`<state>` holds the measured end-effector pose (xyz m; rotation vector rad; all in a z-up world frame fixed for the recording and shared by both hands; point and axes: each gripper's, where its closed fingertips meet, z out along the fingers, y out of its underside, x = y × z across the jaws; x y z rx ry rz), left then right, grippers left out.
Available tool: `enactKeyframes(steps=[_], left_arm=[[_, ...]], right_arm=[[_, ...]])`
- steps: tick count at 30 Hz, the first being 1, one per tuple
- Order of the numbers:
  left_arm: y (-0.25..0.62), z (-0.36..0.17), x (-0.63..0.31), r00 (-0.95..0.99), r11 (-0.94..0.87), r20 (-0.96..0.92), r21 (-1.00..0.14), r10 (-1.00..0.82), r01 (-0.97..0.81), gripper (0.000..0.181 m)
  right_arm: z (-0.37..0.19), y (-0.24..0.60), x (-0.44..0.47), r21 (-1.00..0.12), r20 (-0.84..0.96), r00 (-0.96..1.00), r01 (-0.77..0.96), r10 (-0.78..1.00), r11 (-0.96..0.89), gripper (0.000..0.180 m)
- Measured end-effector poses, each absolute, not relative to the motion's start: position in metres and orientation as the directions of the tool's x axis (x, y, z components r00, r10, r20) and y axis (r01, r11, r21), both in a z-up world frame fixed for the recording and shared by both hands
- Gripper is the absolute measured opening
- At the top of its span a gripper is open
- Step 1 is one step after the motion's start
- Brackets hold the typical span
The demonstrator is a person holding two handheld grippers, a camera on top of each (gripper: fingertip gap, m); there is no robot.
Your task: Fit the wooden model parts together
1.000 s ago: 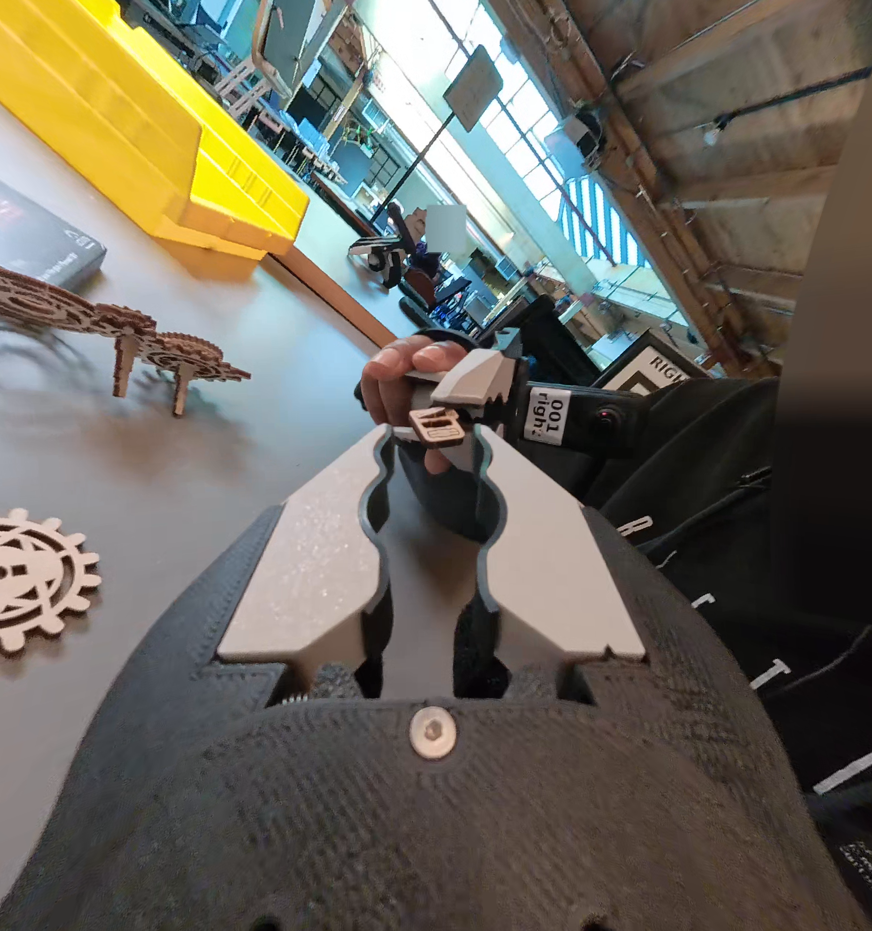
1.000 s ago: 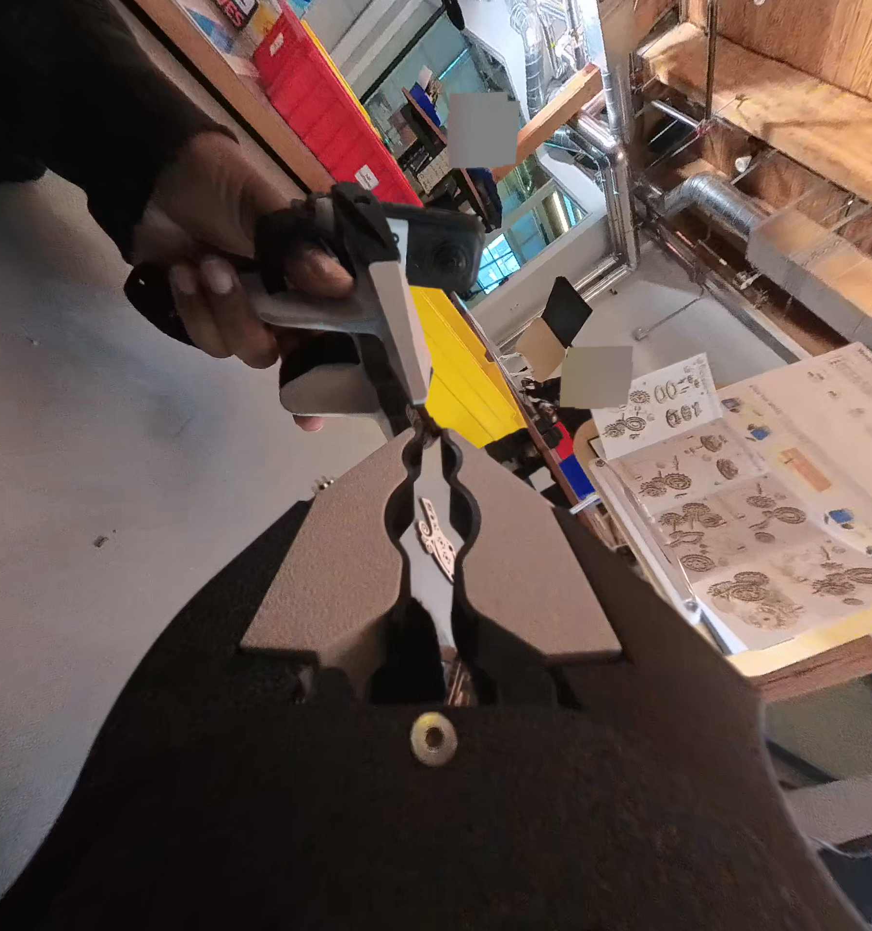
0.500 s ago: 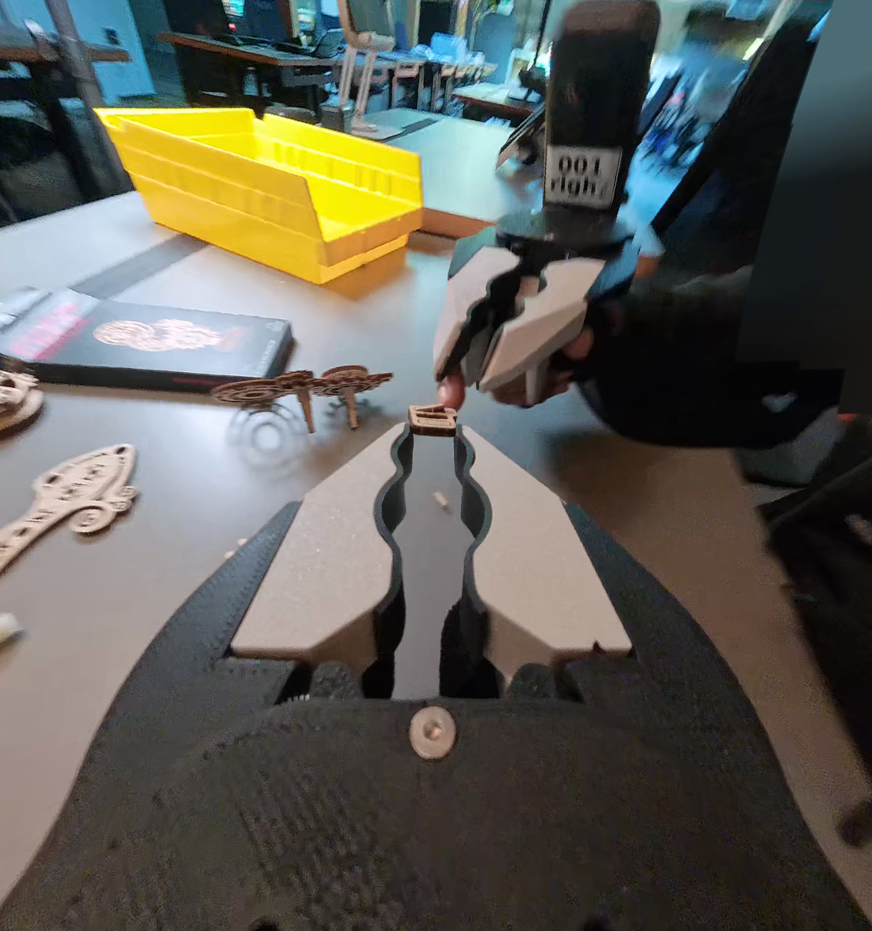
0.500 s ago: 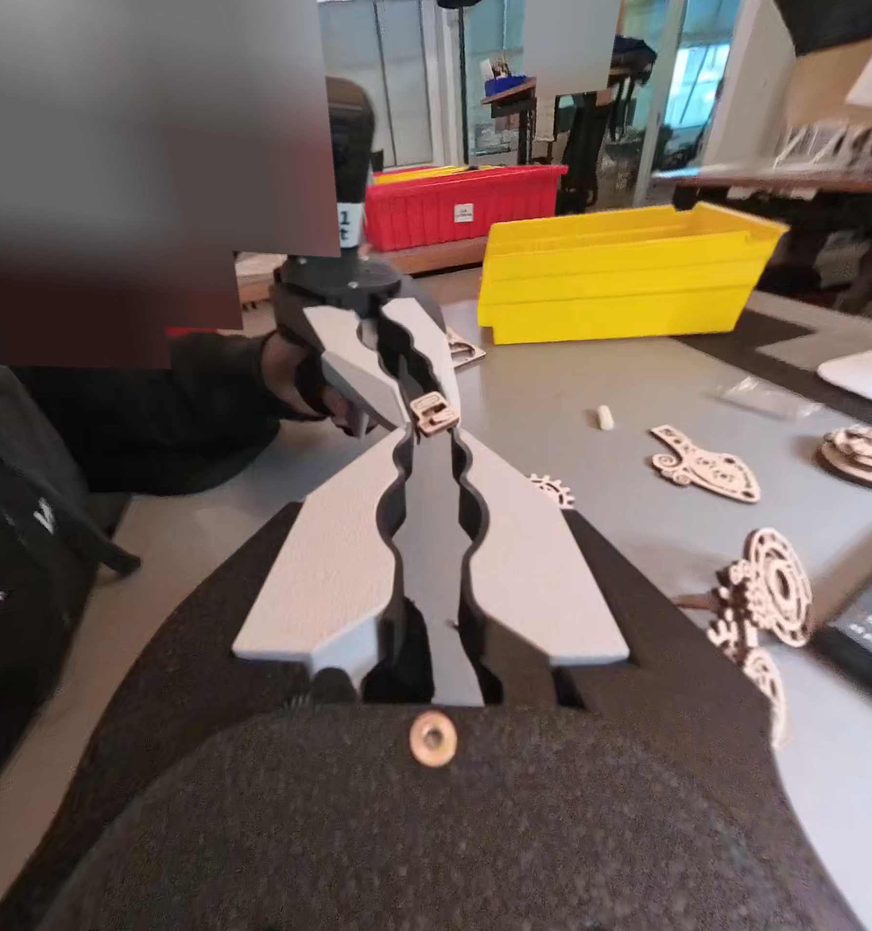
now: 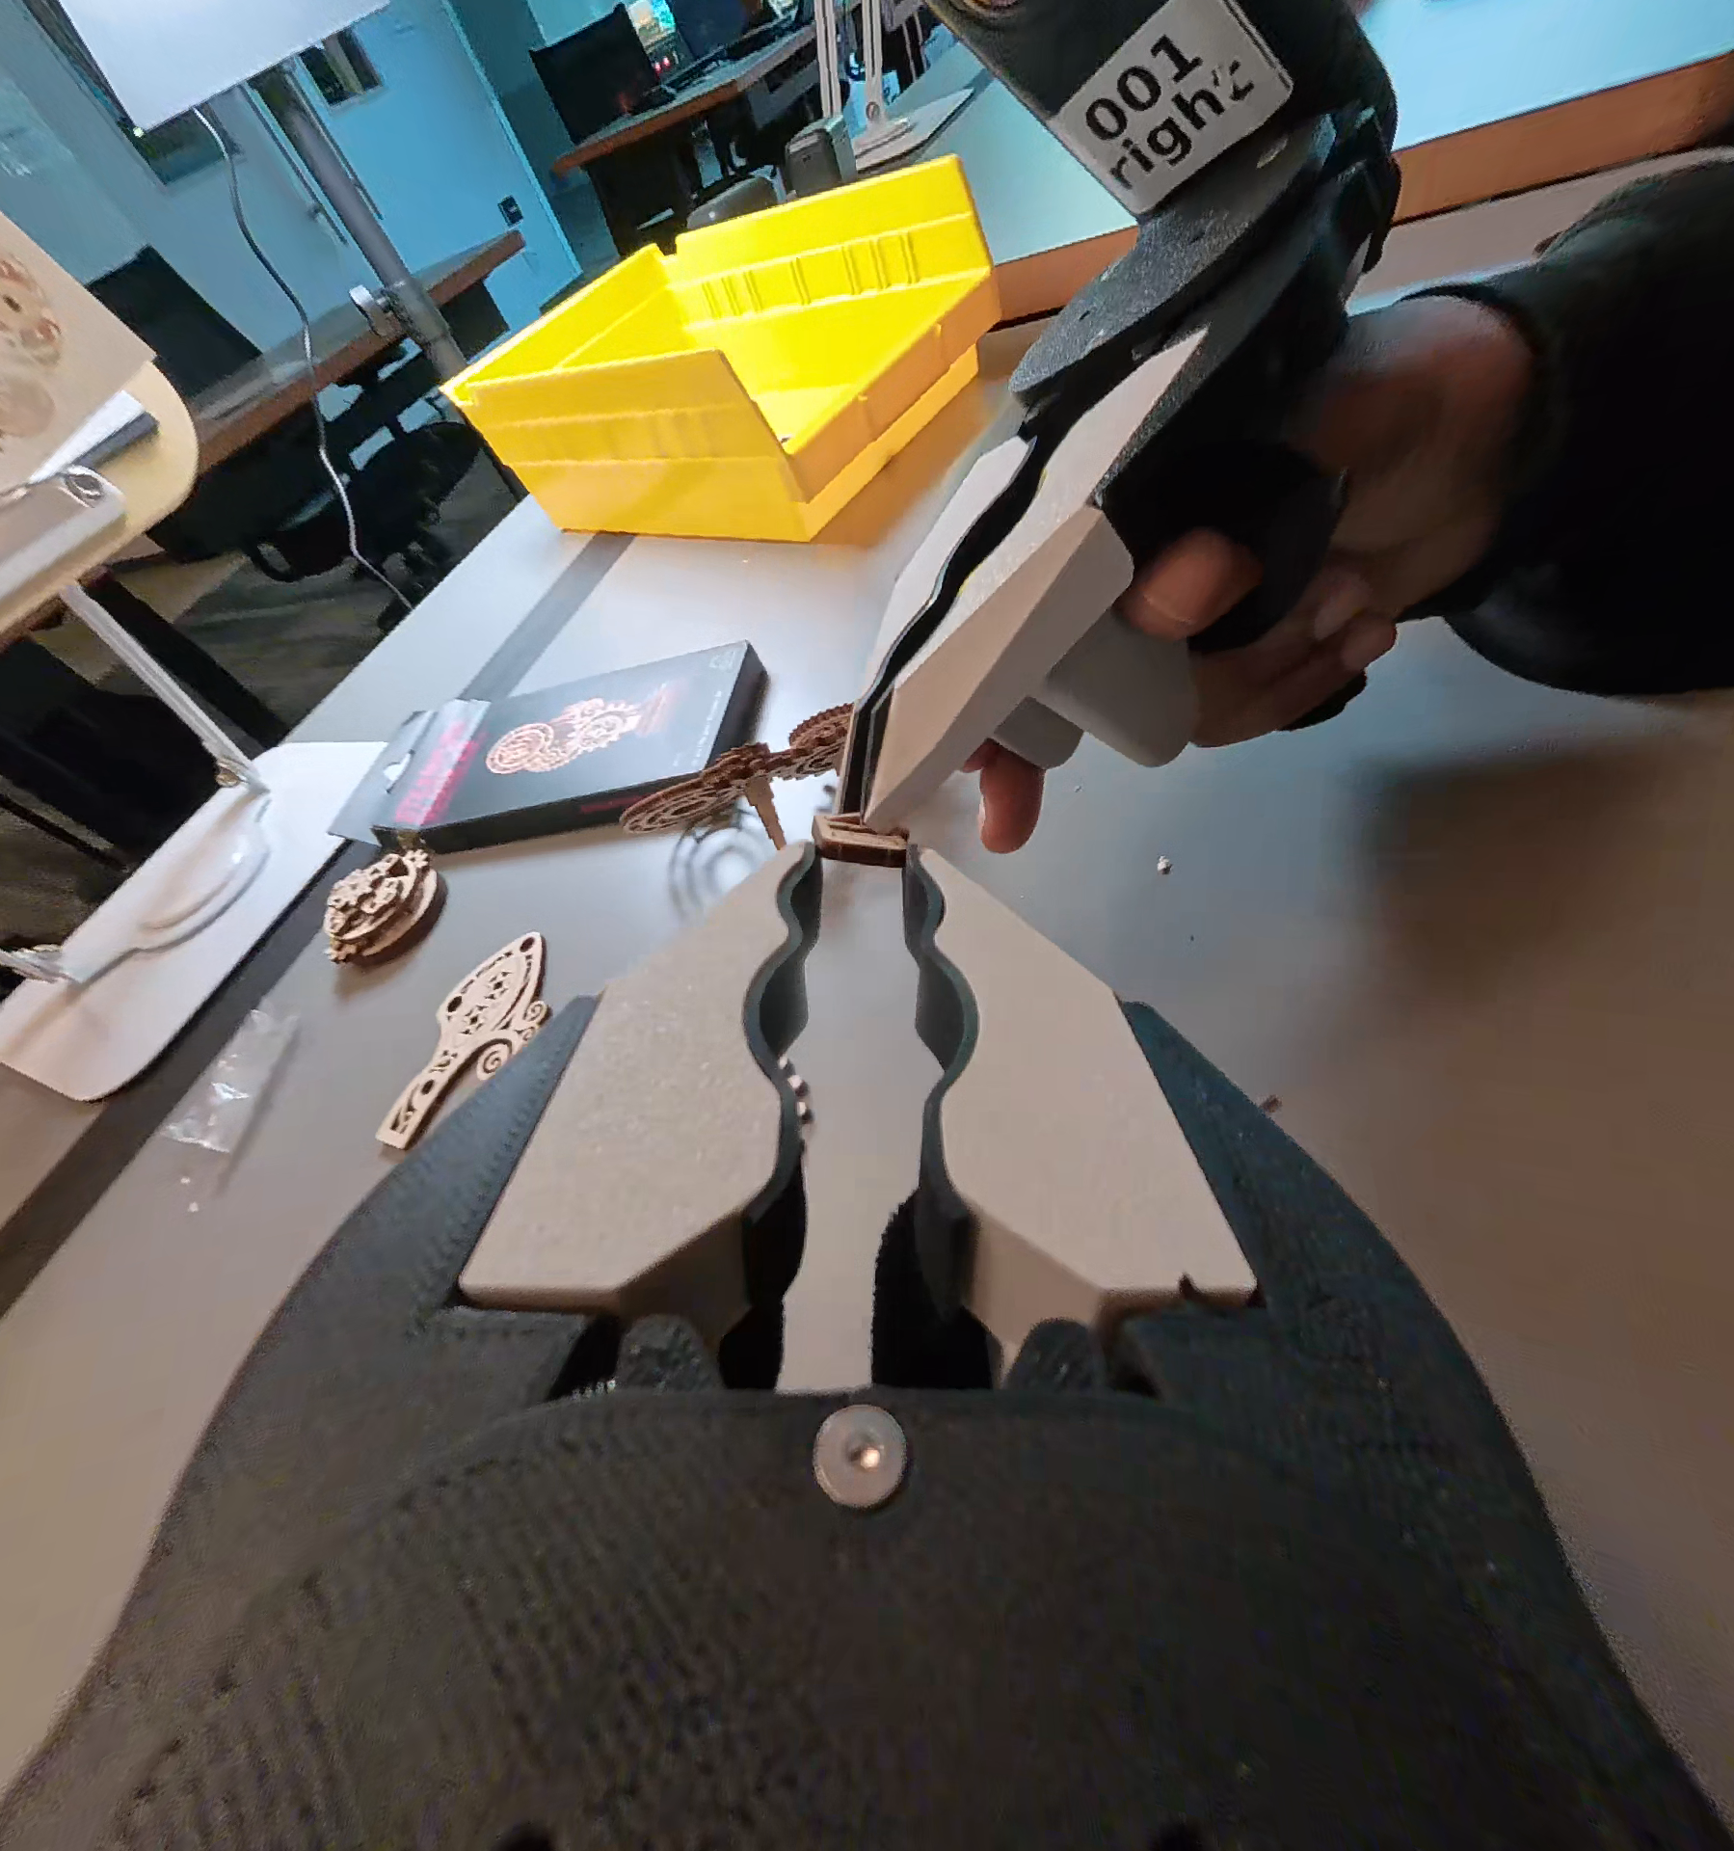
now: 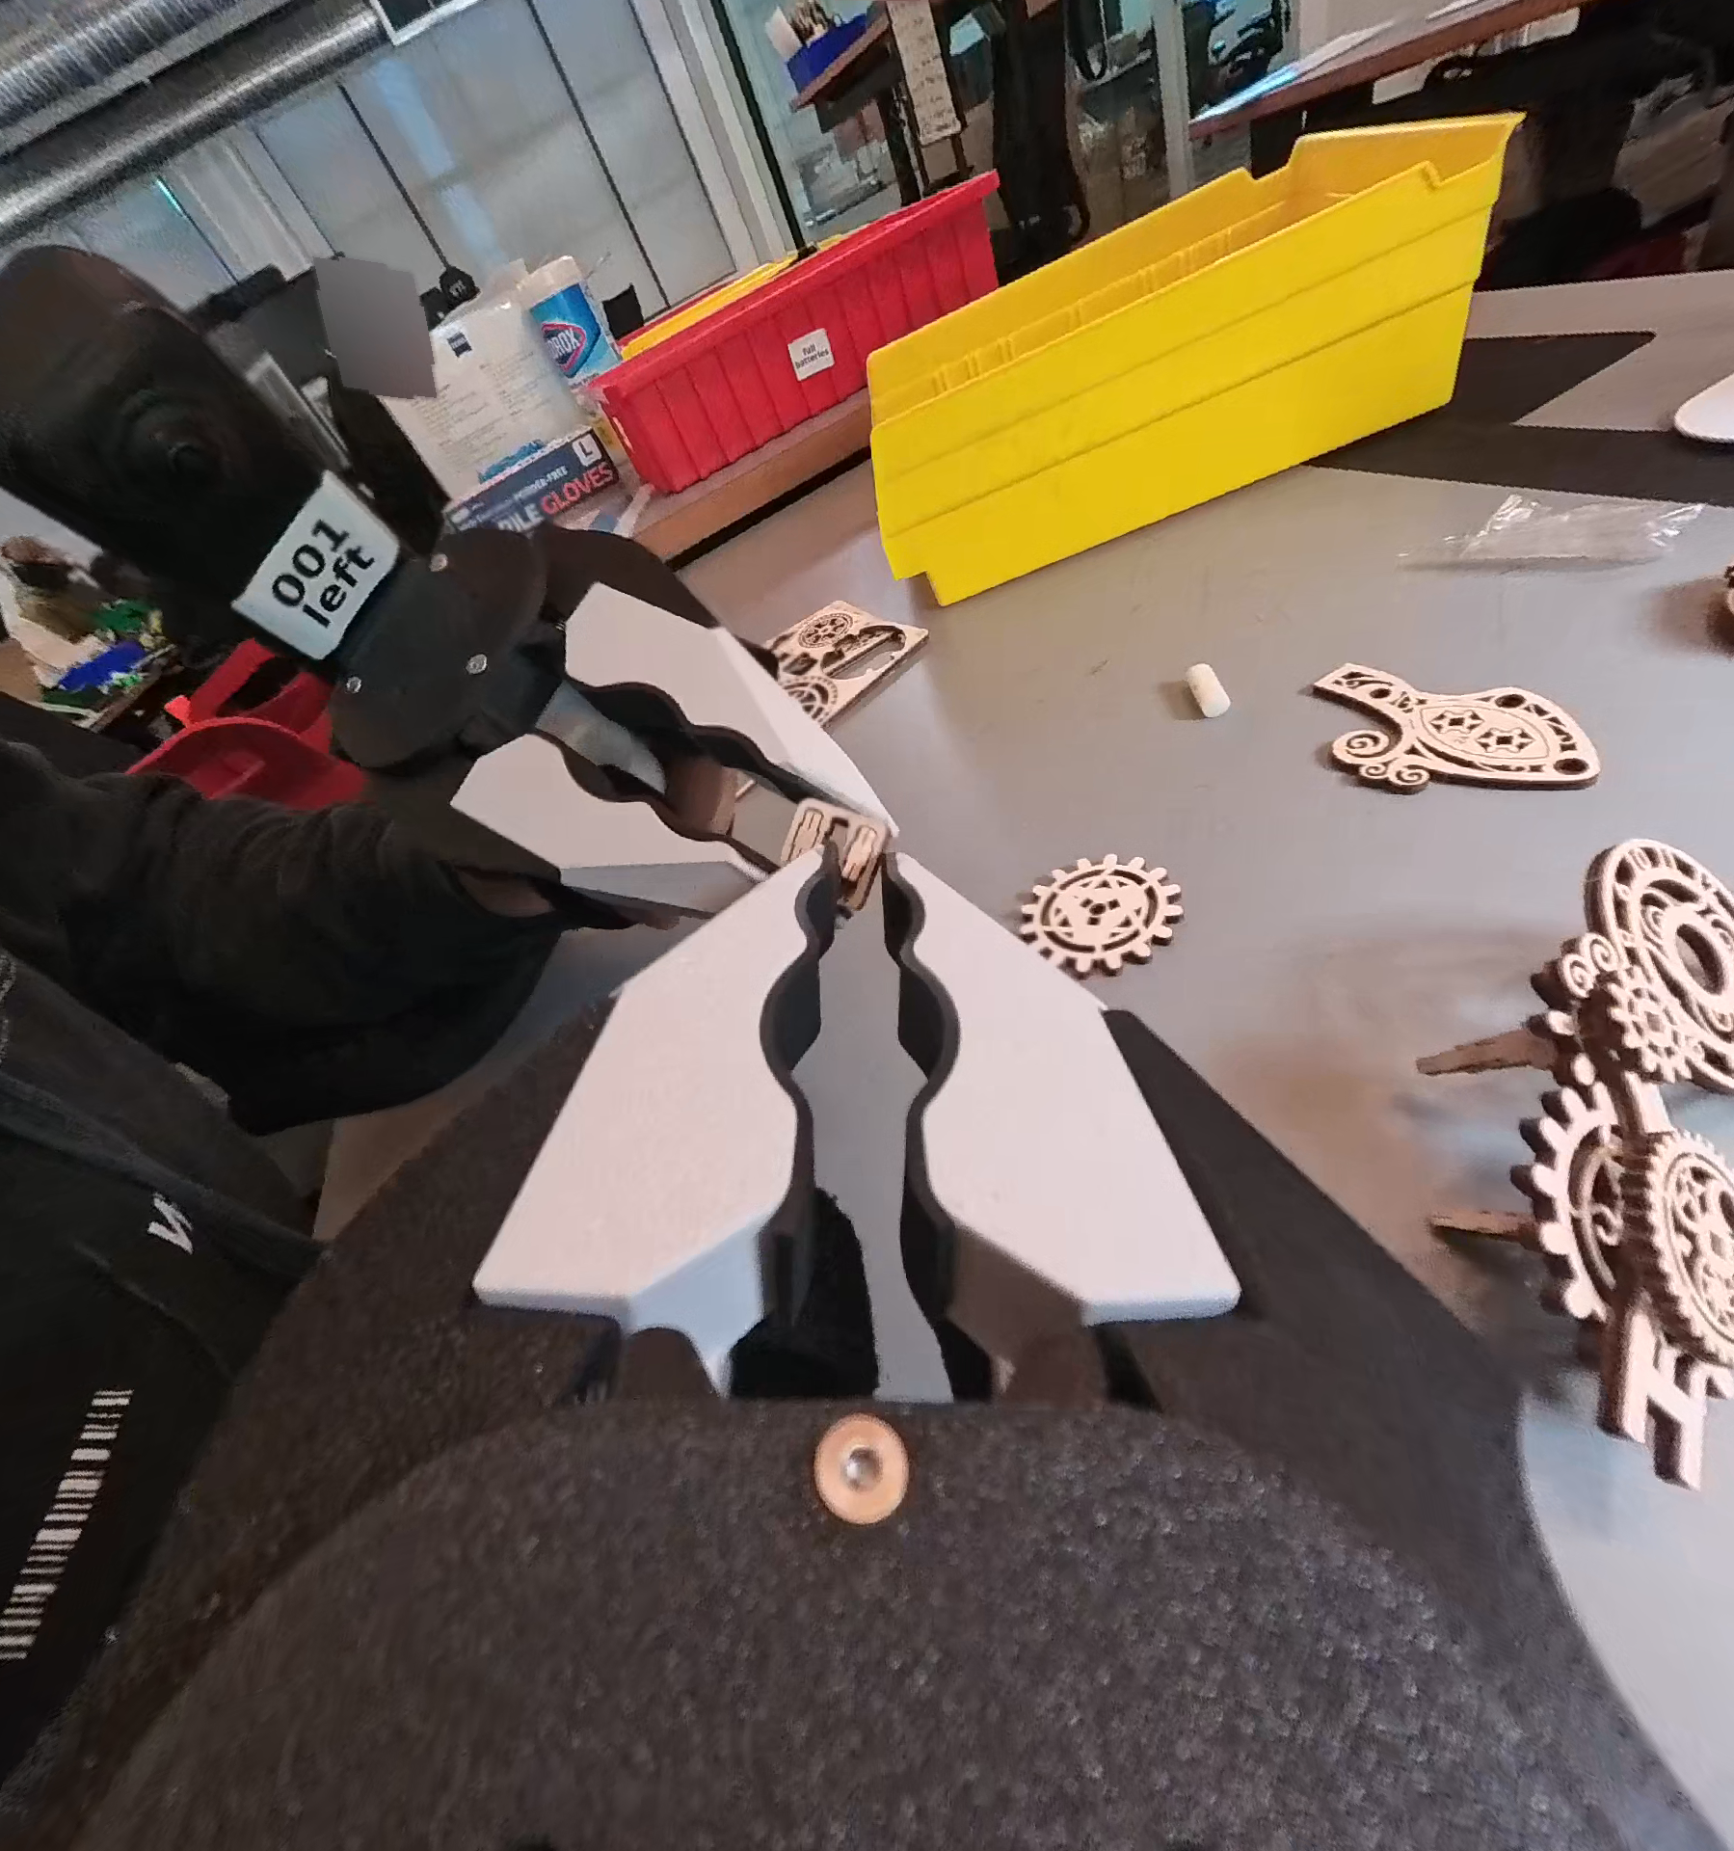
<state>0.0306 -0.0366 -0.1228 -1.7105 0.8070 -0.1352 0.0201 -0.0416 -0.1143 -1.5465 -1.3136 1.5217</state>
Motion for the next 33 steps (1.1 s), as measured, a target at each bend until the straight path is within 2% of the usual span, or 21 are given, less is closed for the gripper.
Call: enactKeyframes(steps=[6, 11, 15, 17, 20, 22, 27, 33], left_arm=[[-0.034, -0.126, 0.029, 0.740, -0.073, -0.424, -0.842, -0.523, -0.534, 0.014], [-0.034, -0.130, 0.030, 0.732, -0.084, -0.436, -0.829, -0.523, -0.554, 0.014], [-0.038, -0.130, 0.036, 0.757, -0.130, -0.241, -0.910, -0.607, -0.394, 0.017], [-0.041, -0.126, 0.040, 0.746, -0.160, -0.101, -0.949, -0.659, -0.270, 0.028], [-0.050, -0.112, 0.048, 0.648, -0.224, 0.138, -0.973, -0.749, -0.051, 0.035], [-0.059, -0.101, 0.051, 0.542, -0.250, 0.237, -0.967, -0.806, 0.051, 0.032], [-0.076, -0.093, 0.056, 0.414, -0.227, 0.232, -0.972, -0.880, 0.062, 0.021], [-0.077, -0.094, 0.059, 0.416, -0.234, 0.231, -0.971, -0.879, 0.045, 0.018]], right_arm=[[-0.118, -0.039, 0.019, -0.901, -0.382, -0.106, 0.265, 0.918, -0.344, 0.004], [-0.123, -0.037, 0.023, -0.908, -0.345, -0.106, 0.289, 0.933, -0.303, 0.004], [-0.126, -0.036, 0.024, -0.905, -0.359, -0.135, 0.294, 0.923, -0.309, 0.004], [-0.123, -0.040, 0.025, -0.904, -0.378, -0.176, 0.282, 0.909, -0.321, 0.003], [-0.113, -0.051, 0.028, -0.930, -0.338, -0.266, 0.239, 0.903, -0.278, 0.003], [-0.109, -0.056, 0.032, -0.949, -0.286, -0.308, 0.220, 0.907, -0.225, 0.003], [-0.100, -0.073, 0.042, -0.956, -0.286, -0.442, 0.195, 0.850, -0.221, 0.003], [-0.099, -0.076, 0.046, -0.970, -0.233, -0.459, 0.169, 0.857, -0.173, 0.003]])
